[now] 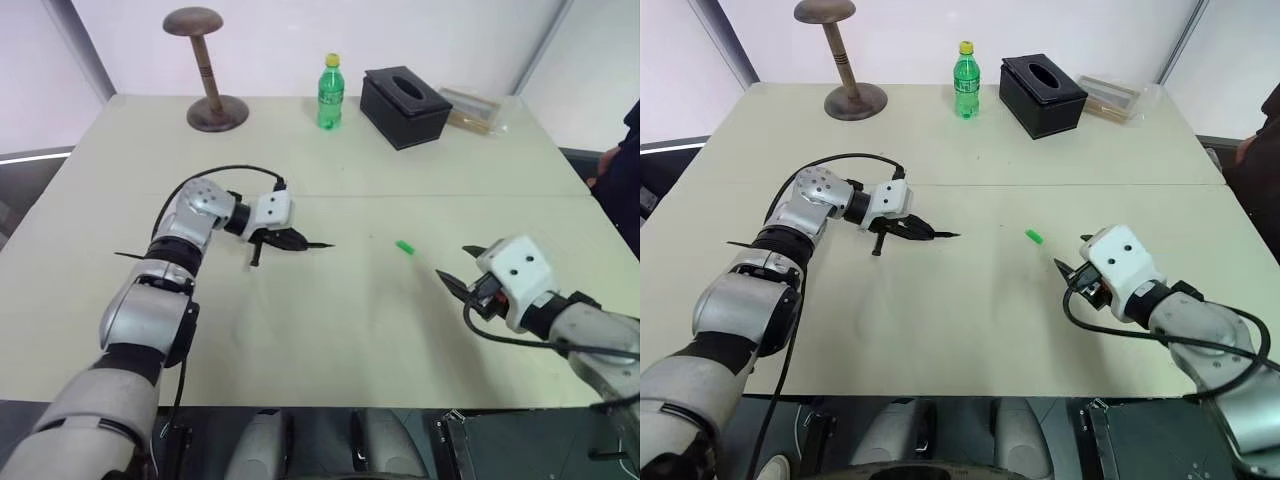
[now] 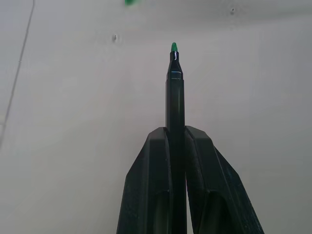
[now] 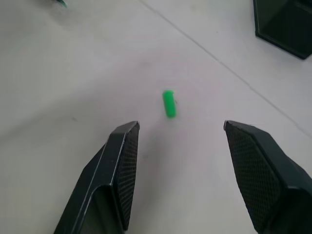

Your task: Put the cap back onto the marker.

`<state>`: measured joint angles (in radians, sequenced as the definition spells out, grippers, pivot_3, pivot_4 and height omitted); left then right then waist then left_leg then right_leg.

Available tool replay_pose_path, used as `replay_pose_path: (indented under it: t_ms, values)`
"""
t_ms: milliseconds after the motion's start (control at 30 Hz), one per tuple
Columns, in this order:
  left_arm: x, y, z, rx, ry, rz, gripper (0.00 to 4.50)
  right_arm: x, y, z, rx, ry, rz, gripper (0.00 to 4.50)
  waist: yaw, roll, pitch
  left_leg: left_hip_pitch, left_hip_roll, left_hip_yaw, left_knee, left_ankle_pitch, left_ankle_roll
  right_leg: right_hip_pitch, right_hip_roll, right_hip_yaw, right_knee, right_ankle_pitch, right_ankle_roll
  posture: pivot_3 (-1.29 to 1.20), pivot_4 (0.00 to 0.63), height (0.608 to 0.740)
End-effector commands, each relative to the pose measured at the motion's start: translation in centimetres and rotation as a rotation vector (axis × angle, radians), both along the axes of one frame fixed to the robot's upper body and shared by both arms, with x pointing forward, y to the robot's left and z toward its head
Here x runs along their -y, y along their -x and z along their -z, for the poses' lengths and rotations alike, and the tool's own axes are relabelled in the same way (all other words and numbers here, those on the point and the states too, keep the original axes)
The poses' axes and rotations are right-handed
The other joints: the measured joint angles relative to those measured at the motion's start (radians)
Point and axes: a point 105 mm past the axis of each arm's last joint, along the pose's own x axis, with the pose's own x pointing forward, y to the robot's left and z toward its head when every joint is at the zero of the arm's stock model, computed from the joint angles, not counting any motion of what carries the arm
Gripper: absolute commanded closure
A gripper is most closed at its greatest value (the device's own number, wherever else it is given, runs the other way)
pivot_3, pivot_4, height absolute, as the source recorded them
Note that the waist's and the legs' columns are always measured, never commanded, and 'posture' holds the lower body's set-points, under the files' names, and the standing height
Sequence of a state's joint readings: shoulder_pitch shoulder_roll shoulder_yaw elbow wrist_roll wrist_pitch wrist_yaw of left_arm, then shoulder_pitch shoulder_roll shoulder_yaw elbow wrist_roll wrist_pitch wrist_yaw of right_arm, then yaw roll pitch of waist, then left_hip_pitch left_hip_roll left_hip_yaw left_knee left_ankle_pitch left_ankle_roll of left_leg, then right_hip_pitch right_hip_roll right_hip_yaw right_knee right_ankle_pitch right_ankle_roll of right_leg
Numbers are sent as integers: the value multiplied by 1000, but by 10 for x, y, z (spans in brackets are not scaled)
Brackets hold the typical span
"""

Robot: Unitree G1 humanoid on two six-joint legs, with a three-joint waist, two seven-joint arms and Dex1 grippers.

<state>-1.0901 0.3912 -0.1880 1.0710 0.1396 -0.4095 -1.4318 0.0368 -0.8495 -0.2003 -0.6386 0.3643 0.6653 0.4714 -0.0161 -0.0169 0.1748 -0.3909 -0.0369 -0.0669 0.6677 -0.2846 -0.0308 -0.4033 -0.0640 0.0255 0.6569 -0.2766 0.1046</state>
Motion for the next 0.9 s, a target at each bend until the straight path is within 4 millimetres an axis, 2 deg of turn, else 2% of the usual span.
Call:
replay_pose_path:
  t_ms: [33, 167, 367, 700, 900]
  values:
    - [5, 1, -15, 54, 48, 14, 4475, 6, -19, -6, 35, -32, -36, 1670, -1, 0, 0, 0, 0, 0, 0, 0, 0, 0, 0, 0, 0, 0, 0, 0, 150, 740]
    - [5, 4, -16, 69, 67, 3, 4475, 12, -47, 0, 17, -95, -64, 1670, -3, 0, 0, 0, 0, 0, 0, 0, 0, 0, 0, 0, 0, 0, 0, 0, 150, 740]
    - [-2, 7, -17, 85, 76, -38, 4475, 4, -78, 12, -1, -143, -111, 1670, -2, 1, 0, 0, 0, 1, 0, 0, 0, -2, 0, 1, 1, 0, 0, 0, 150, 740]
    - [-11, 9, -22, 102, 71, -71, 4475, -10, -88, 36, -32, -164, -150, 1670, 1, 1, 0, -1, 0, 1, 0, 0, 0, -2, -1, 1, 1, 0, 0, 0, 150, 740]
    - [-11, 8, -24, 110, 65, -72, 4475, -12, -91, 45, -43, -181, -136, 1670, 0, 1, 0, -1, 0, 1, 0, 0, -1, -2, -1, 1, 1, 0, 0, 0, 150, 740]
